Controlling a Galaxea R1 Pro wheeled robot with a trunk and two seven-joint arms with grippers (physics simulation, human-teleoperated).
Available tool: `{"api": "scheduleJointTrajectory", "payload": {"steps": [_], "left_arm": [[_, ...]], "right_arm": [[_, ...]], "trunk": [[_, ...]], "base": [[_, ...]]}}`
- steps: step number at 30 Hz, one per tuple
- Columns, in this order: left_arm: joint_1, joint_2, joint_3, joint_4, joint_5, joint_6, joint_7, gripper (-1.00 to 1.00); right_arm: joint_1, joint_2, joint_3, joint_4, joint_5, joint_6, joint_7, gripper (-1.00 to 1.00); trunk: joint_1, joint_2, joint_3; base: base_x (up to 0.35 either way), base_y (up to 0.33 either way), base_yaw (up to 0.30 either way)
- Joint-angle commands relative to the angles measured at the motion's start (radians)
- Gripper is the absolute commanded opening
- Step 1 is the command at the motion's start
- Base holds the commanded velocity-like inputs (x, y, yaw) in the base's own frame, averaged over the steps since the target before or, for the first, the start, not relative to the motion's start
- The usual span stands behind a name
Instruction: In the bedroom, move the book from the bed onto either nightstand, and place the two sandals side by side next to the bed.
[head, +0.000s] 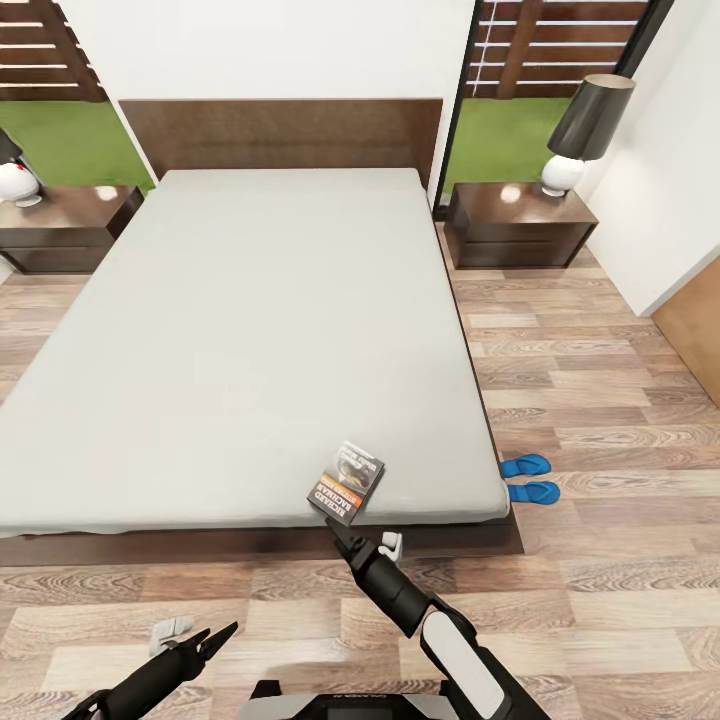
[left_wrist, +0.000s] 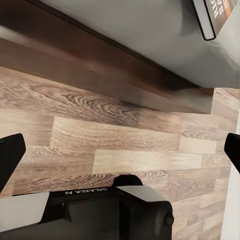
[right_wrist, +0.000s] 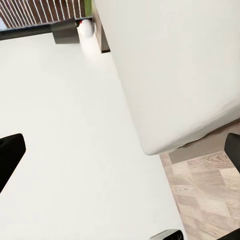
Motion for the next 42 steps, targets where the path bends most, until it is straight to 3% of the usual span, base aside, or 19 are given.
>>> {"api": "scheduleJointTrajectory", "payload": {"steps": [1, 6, 16, 31, 35, 39, 42], "left_arm": [[-0.001, 0.000, 0.002, 0.001, -0.001, -0.005, -0.003, 1.00], [0.000, -0.002, 0.002, 0.001, -0.001, -0.005, 0.000, 1.00], [-0.001, -0.009, 0.001, 0.001, 0.000, -0.003, 0.077, 1.00], [-0.001, -0.007, 0.003, 0.000, 0.001, 0.000, 0.075, 1.00], [-0.001, -0.002, 0.004, 0.000, 0.001, 0.001, 0.025, 1.00], [-0.001, 0.010, 0.003, 0.000, 0.002, 0.002, -0.087, 1.00], [-0.001, 0.015, 0.002, 0.000, 0.001, 0.003, -0.136, 1.00]], "right_arm": [[0.000, 0.000, 0.000, 0.000, -0.011, 0.007, 0.001, 1.00], [0.000, 0.001, 0.000, 0.001, -0.011, 0.003, 0.002, 1.00], [0.000, 0.001, 0.000, 0.001, -0.012, -0.002, 0.002, 1.00], [0.000, 0.001, 0.000, 0.001, -0.012, -0.005, 0.002, 1.00], [0.000, 0.001, 0.000, 0.001, -0.012, -0.005, 0.002, 1.00], [0.000, 0.000, 0.000, 0.001, -0.012, -0.005, 0.002, 1.00], [0.000, 0.000, 0.000, 0.002, -0.012, -0.005, 0.002, 1.00]], "trunk": [[0.000, -0.001, -0.001], [0.019, -0.036, -0.016], [0.058, -0.106, -0.048], [0.115, -0.211, -0.095], [0.131, -0.239, -0.107], [0.146, -0.267, -0.120], [0.157, -0.288, -0.129]], "base": [[0.000, 0.000, 0.000], [0.000, 0.000, 0.000], [0.000, 0.000, 0.000], [0.000, 0.000, 0.000], [0.000, 0.000, 0.000], [0.000, 0.000, 0.000], [0.000, 0.000, 0.000]]}}
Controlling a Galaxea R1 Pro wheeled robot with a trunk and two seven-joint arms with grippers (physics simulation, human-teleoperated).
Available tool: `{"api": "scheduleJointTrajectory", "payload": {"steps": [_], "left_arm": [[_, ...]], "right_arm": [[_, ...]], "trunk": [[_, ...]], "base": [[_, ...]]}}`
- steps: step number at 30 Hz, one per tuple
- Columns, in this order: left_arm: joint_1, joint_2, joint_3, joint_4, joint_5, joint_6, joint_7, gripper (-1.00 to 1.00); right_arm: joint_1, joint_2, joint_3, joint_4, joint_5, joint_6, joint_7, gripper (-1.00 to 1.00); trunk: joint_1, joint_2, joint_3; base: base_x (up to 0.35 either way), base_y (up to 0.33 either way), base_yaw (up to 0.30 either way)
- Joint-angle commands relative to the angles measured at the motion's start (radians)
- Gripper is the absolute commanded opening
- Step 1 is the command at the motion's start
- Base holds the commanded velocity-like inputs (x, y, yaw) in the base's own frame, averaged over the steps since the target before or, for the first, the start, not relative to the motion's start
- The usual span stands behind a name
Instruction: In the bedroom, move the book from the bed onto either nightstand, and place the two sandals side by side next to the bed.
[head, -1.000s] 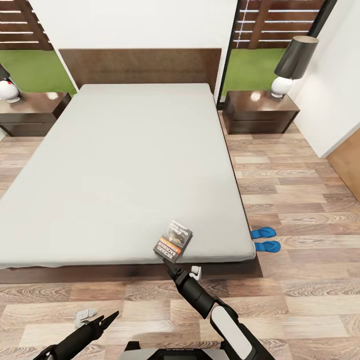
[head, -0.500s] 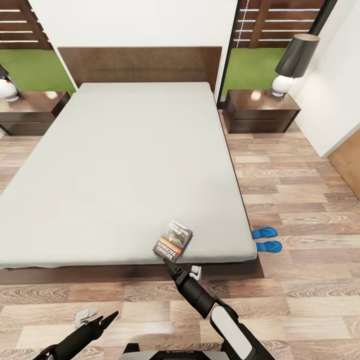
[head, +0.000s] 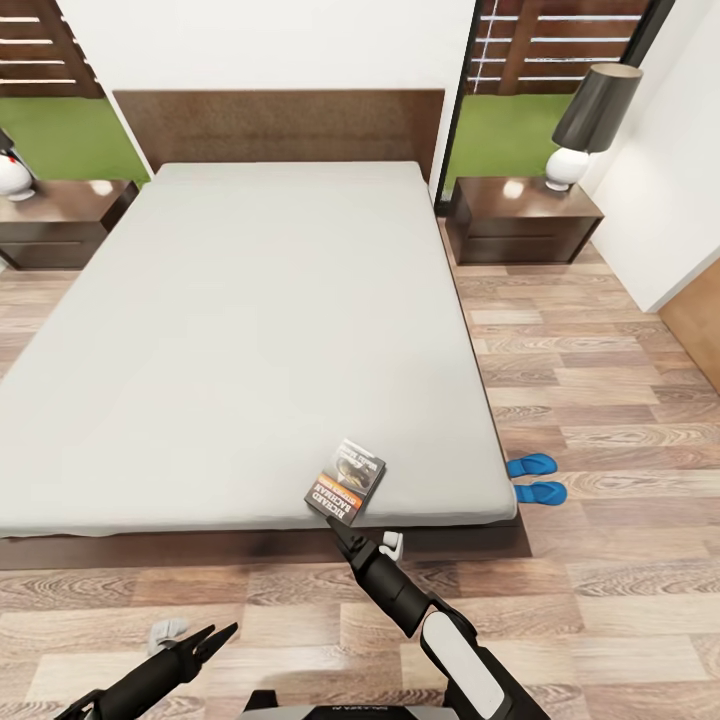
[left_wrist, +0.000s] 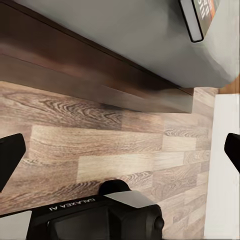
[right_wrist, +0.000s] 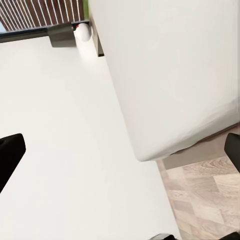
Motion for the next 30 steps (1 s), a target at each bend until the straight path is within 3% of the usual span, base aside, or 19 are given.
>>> {"api": "scheduleJointTrajectory", "payload": {"steps": [1, 14, 25, 30], "left_arm": [[-0.001, 0.001, 0.002, 0.001, -0.001, -0.004, -0.006, 1.00], [-0.001, 0.000, 0.001, 0.001, -0.001, 0.000, -0.013, 1.00], [-0.001, 0.000, 0.001, 0.002, -0.001, 0.000, -0.011, 1.00], [-0.001, -0.001, 0.001, 0.002, -0.001, 0.000, -0.010, 1.00]], "right_arm": [[0.000, 0.000, 0.000, 0.000, -0.011, 0.007, 0.002, 1.00], [0.000, 0.000, 0.000, 0.000, -0.011, 0.008, 0.002, 1.00], [0.000, 0.000, 0.000, 0.000, -0.011, 0.007, 0.002, 1.00], [0.000, 0.000, 0.000, 0.000, -0.011, 0.007, 0.002, 1.00]], "trunk": [[0.004, -0.008, -0.004], [0.054, -0.099, -0.044], [0.054, -0.099, -0.044], [0.073, -0.134, -0.060]], "base": [[0.000, 0.000, 0.000], [0.000, 0.000, 0.000], [0.000, 0.000, 0.000], [0.000, 0.000, 0.000]]}}
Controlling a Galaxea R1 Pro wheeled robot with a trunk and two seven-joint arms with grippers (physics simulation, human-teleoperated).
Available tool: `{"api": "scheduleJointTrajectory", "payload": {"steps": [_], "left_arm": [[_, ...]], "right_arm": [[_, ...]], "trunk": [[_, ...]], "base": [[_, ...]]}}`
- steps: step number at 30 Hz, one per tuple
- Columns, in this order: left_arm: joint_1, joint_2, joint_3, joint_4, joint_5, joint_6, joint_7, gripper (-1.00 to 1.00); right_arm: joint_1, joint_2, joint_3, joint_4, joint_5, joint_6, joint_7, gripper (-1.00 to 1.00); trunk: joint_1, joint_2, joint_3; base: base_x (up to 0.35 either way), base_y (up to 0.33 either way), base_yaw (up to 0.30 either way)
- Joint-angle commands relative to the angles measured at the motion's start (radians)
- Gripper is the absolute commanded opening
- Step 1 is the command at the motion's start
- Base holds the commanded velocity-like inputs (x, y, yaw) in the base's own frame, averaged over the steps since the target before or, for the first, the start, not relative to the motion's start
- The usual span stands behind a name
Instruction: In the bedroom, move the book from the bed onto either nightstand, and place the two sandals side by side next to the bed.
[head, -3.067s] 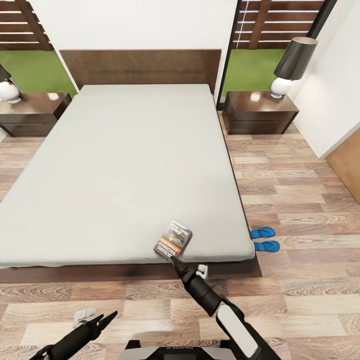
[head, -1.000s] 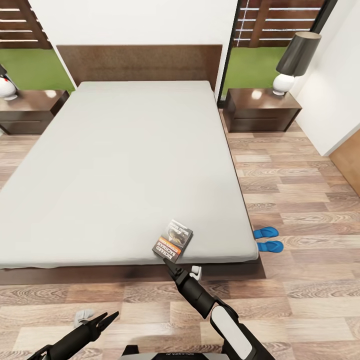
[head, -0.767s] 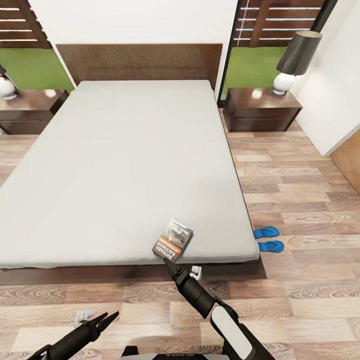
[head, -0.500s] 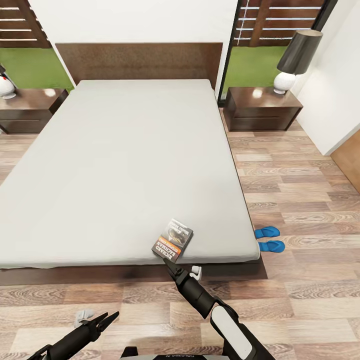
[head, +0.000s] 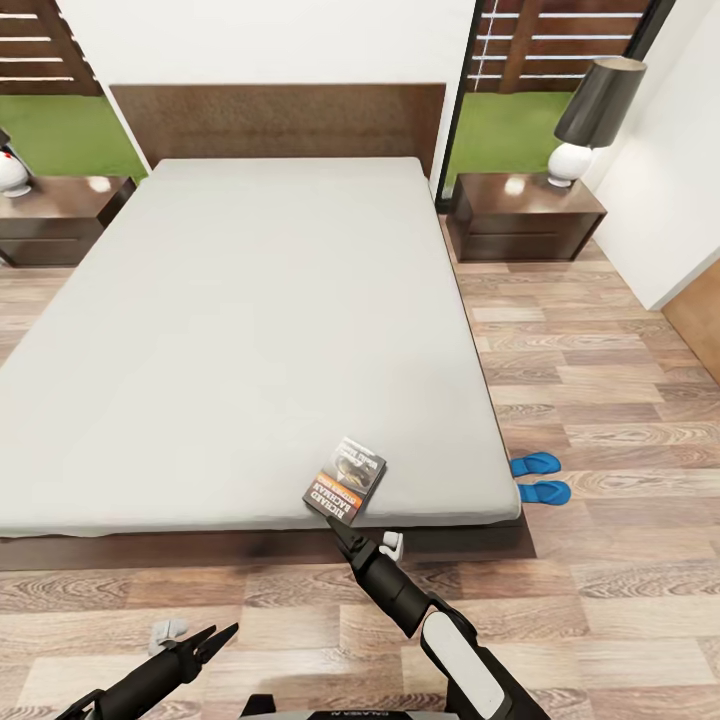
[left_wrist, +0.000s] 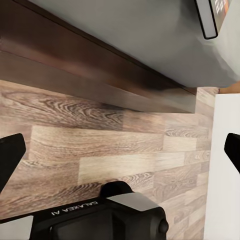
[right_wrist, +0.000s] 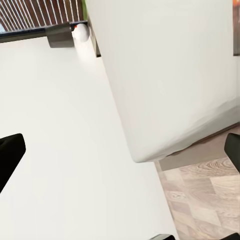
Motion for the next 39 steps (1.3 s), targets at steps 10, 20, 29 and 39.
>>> {"api": "scheduleJointTrajectory", "payload": {"steps": [10, 20, 29, 39], "left_arm": [[-0.001, -0.001, 0.002, 0.001, -0.001, -0.004, -0.001, 1.00], [-0.001, -0.002, 0.002, 0.001, -0.001, -0.004, 0.001, 1.00], [-0.001, -0.002, 0.002, 0.001, -0.001, -0.004, 0.002, 1.00], [-0.001, -0.002, 0.002, 0.001, -0.001, -0.004, 0.001, 1.00]], "right_arm": [[0.000, 0.000, 0.000, 0.000, -0.011, 0.007, 0.002, 1.00], [0.000, 0.000, 0.000, 0.000, -0.011, 0.007, 0.002, 1.00], [0.000, 0.000, 0.000, 0.000, -0.011, 0.007, 0.002, 1.00], [0.000, 0.000, 0.000, 0.000, -0.011, 0.007, 0.002, 1.00]], "trunk": [[0.038, -0.071, -0.032], [0.077, -0.141, -0.063], [0.111, -0.204, -0.091], [0.150, -0.274, -0.123]], "base": [[0.000, 0.000, 0.000], [0.000, 0.000, 0.000], [0.000, 0.000, 0.000], [0.000, 0.000, 0.000]]}}
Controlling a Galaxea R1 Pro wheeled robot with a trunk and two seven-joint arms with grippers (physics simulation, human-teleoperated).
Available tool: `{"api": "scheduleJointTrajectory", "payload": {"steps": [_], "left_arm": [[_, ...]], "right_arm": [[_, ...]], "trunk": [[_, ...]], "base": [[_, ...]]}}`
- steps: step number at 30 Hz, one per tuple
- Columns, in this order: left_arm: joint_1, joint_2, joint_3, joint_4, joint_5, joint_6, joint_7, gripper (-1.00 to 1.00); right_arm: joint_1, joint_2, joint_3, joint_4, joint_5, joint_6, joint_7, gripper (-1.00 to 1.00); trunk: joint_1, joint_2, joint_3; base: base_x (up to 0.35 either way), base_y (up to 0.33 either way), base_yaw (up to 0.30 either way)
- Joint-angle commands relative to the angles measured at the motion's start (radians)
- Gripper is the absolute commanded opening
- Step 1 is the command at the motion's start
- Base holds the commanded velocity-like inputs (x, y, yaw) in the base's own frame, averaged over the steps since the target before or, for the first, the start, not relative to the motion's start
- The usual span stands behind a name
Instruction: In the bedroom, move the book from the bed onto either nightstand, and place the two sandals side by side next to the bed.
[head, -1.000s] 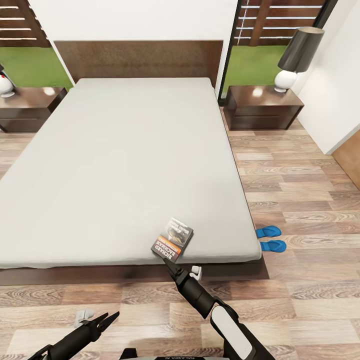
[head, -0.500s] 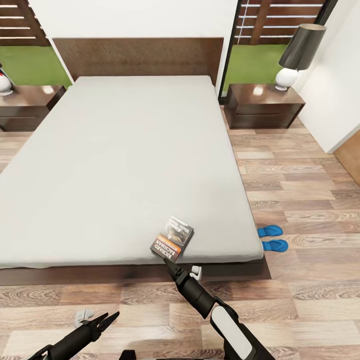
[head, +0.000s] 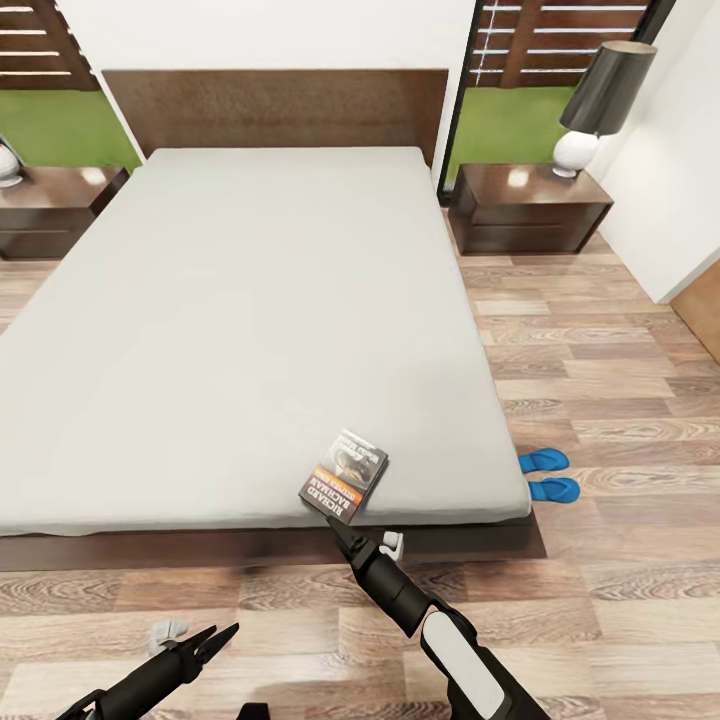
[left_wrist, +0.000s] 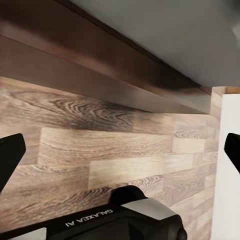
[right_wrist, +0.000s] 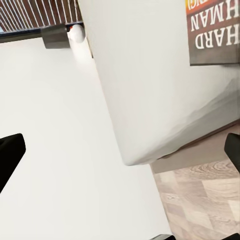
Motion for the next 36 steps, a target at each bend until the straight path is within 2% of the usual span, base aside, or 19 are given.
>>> {"api": "scheduleJointTrajectory", "payload": {"steps": [1, 36], "left_arm": [[-0.001, 0.000, 0.001, 0.001, -0.001, -0.004, -0.002, 1.00], [-0.001, 0.000, 0.001, 0.001, -0.002, -0.005, -0.001, 1.00]], "right_arm": [[0.000, 0.000, 0.000, 0.000, -0.011, 0.007, 0.002, 1.00], [0.000, 0.000, 0.000, 0.000, -0.011, 0.008, 0.002, 1.00]], "trunk": [[0.004, -0.008, -0.004], [0.138, -0.253, -0.113]], "base": [[0.000, 0.000, 0.000], [0.000, 0.000, 0.000]]}}
